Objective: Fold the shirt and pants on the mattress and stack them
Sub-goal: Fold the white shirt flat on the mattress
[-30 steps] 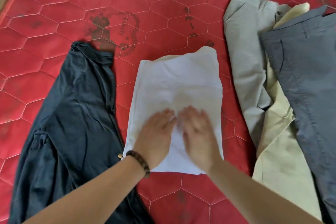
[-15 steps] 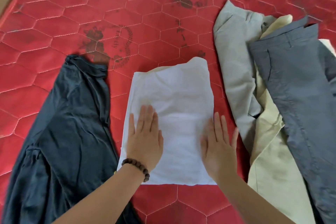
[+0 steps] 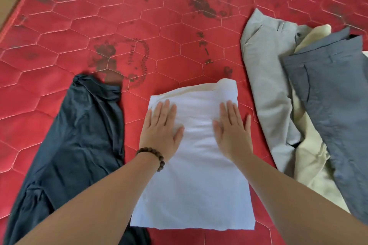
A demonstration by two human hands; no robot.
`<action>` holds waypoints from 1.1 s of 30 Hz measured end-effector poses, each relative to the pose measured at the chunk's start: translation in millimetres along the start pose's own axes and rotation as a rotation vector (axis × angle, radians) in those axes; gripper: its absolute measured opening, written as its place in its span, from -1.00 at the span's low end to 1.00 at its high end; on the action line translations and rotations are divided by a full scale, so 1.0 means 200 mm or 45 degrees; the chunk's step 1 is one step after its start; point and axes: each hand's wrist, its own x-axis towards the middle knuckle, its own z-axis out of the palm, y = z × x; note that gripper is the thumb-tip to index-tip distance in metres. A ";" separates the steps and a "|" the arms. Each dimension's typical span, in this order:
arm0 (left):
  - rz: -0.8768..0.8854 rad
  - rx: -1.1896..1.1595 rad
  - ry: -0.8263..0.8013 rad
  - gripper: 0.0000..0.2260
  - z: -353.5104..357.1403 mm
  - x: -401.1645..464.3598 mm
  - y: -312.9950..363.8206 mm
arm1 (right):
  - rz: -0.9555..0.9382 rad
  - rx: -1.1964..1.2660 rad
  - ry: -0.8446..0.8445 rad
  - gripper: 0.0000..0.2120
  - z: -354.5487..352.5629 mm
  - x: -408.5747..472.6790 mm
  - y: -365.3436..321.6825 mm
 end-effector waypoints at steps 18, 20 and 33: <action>0.254 -0.060 0.086 -0.51 -0.03 0.11 0.07 | 0.470 1.553 -0.066 -0.88 -0.37 0.56 0.13; 0.248 -0.058 0.070 -0.49 -0.02 0.11 0.07 | 0.483 1.573 -0.057 -0.88 -0.35 0.54 0.14; 0.173 0.031 -0.013 -0.31 0.01 0.15 0.17 | -0.509 0.057 0.099 -0.48 0.00 0.15 -0.03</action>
